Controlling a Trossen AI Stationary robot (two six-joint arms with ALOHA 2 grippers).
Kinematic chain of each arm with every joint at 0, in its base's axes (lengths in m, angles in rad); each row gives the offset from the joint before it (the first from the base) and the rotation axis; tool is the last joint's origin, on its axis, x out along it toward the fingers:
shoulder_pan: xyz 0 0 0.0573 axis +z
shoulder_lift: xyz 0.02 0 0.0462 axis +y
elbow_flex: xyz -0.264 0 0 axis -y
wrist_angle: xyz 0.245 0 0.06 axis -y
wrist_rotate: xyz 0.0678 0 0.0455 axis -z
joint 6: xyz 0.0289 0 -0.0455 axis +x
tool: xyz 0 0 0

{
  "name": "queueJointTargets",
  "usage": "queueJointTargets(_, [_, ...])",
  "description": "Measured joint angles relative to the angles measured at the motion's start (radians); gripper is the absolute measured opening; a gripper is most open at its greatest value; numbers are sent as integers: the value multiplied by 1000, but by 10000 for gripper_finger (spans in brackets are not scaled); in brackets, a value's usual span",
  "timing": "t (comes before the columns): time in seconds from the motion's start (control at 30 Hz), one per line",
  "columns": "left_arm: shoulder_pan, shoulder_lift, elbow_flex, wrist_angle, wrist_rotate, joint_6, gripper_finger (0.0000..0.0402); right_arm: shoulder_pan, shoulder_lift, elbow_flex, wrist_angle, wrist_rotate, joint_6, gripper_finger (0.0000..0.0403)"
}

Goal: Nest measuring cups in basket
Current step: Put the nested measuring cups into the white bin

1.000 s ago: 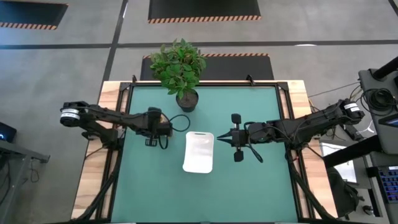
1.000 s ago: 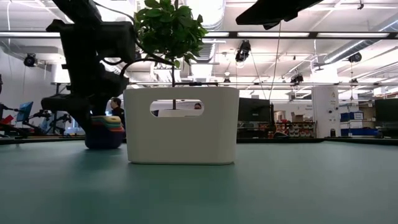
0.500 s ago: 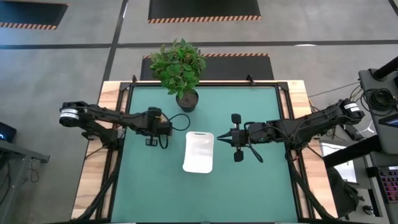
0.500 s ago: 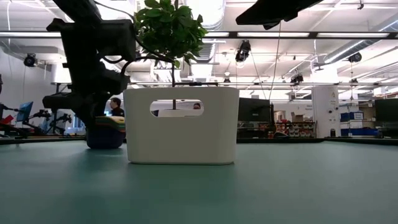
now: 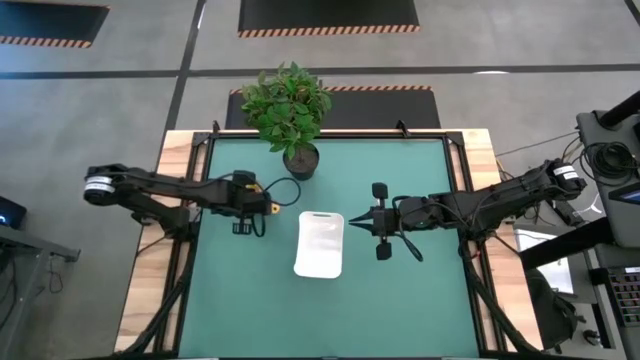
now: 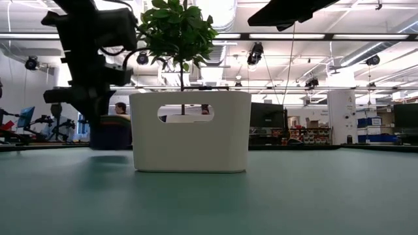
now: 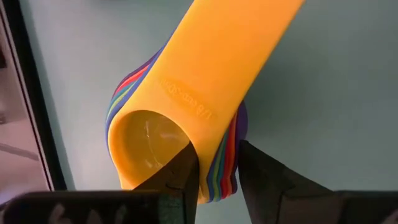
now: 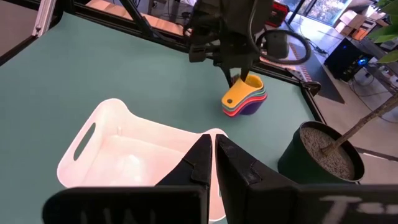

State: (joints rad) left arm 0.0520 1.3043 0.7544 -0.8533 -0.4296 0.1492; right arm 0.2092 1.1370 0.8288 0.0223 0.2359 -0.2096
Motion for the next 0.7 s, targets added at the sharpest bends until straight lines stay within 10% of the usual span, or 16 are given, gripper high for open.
queueJointTargets(0.33, [-56, -48, 28, -14, 34, 6, 81, 0, 0, 0, -3, 0, -1, 9])
queueJointTargets(0.7, [-257, 4, 324, -80, 31, -10, 80, 0, 0, 0, -7, 0, -1, 9])
